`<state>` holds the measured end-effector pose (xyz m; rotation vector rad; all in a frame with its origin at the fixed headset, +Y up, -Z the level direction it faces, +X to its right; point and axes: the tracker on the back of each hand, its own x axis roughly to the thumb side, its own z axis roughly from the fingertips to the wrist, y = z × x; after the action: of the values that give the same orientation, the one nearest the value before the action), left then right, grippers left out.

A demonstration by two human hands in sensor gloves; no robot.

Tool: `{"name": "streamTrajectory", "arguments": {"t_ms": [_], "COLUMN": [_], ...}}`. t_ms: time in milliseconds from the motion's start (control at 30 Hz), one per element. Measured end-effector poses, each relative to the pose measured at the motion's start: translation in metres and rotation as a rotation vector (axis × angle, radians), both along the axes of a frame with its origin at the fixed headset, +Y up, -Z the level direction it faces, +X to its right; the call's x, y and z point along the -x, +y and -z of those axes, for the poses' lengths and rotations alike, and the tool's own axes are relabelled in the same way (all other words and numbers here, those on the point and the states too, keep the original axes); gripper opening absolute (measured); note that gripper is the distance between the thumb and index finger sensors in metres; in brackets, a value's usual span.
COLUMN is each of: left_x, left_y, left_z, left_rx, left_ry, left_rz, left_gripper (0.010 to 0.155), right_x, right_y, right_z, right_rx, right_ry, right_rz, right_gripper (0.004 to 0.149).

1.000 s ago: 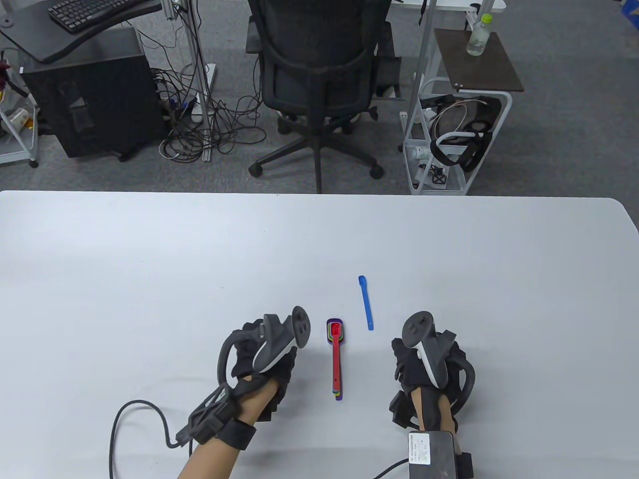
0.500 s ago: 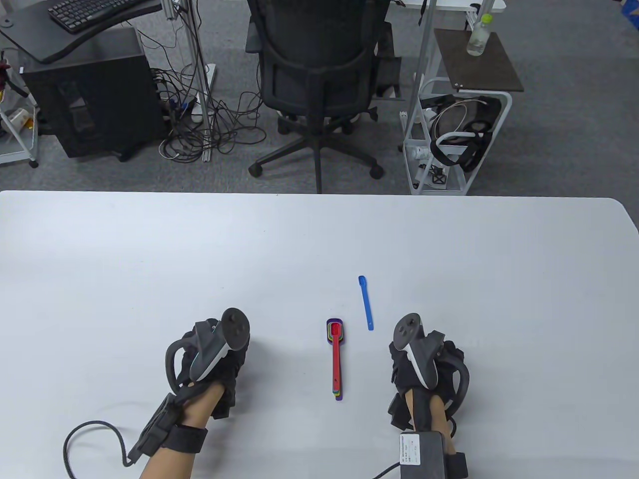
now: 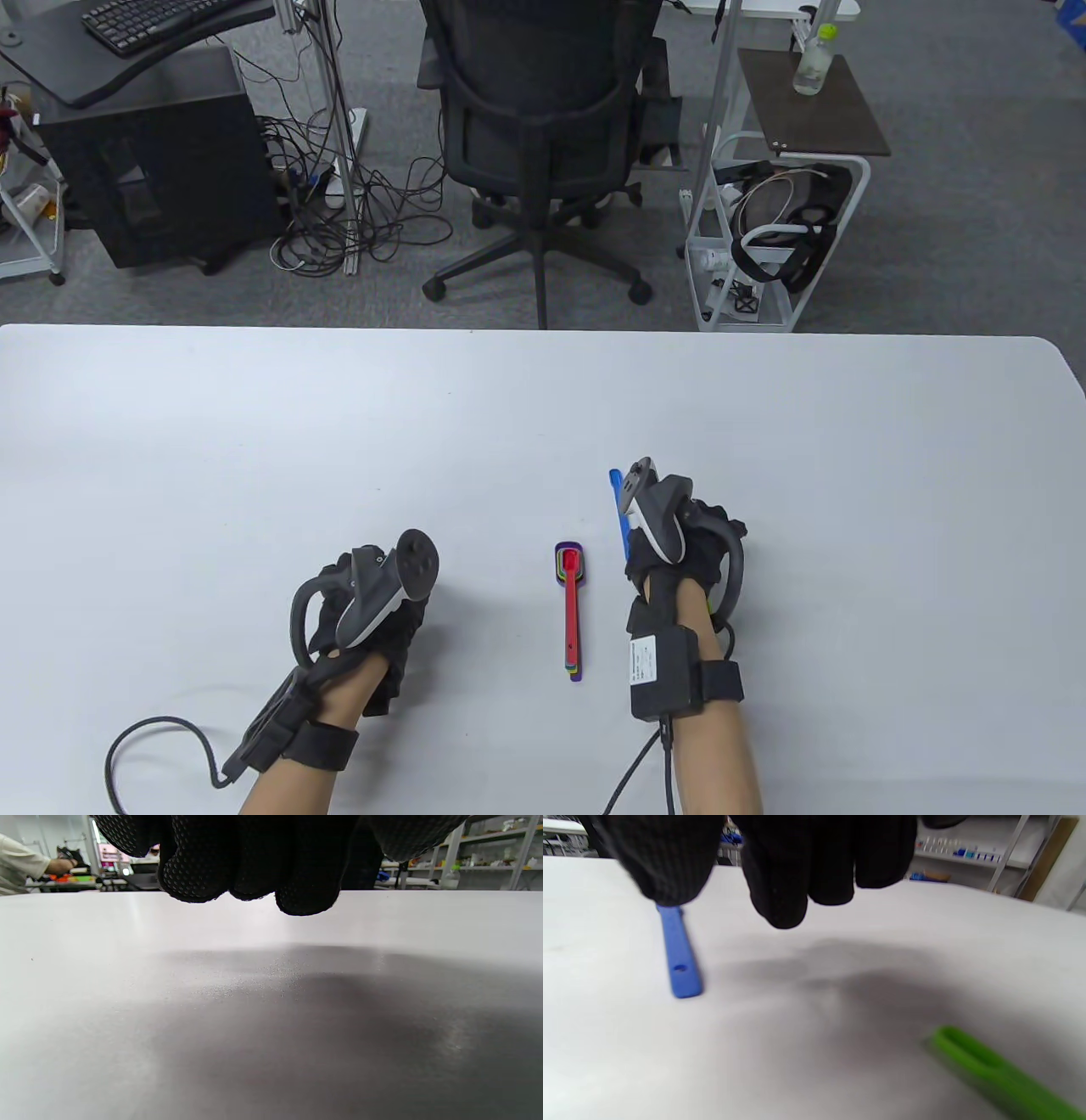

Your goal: Nest measuring spoons

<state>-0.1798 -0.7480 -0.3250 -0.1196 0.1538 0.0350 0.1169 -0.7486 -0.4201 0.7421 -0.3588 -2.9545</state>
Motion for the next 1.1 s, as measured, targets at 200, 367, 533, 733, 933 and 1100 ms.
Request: {"name": "streamTrajectory", "arguments": {"t_ms": [200, 367, 533, 733, 933, 1100], "left_x": [-0.002, -0.003, -0.003, -0.003, -0.002, -0.002], "left_y": [-0.005, -0.007, -0.006, -0.007, -0.007, -0.01], "left_z": [0.003, 0.003, 0.002, 0.002, 0.001, 0.0], "left_rx": [0.019, 0.028, 0.02, 0.023, 0.024, 0.038], "left_ry": [0.0, -0.003, -0.005, -0.003, 0.0, 0.002], "left_rz": [-0.005, 0.009, 0.0, -0.01, -0.019, -0.036], "left_gripper": [0.055, 0.055, 0.054, 0.054, 0.054, 0.054], "right_x": [0.014, 0.02, 0.008, 0.003, 0.003, 0.008], "right_y": [-0.013, -0.018, -0.017, -0.015, -0.008, -0.005], "right_z": [0.018, 0.017, 0.013, 0.004, -0.009, -0.027], "right_rx": [0.036, 0.0, -0.036, -0.082, -0.109, -0.127], "right_ry": [0.028, 0.042, 0.027, 0.047, 0.069, 0.082], "right_rz": [-0.027, -0.067, -0.011, -0.1, -0.073, -0.008], "right_gripper": [0.054, 0.043, 0.041, 0.041, 0.041, 0.041]}}
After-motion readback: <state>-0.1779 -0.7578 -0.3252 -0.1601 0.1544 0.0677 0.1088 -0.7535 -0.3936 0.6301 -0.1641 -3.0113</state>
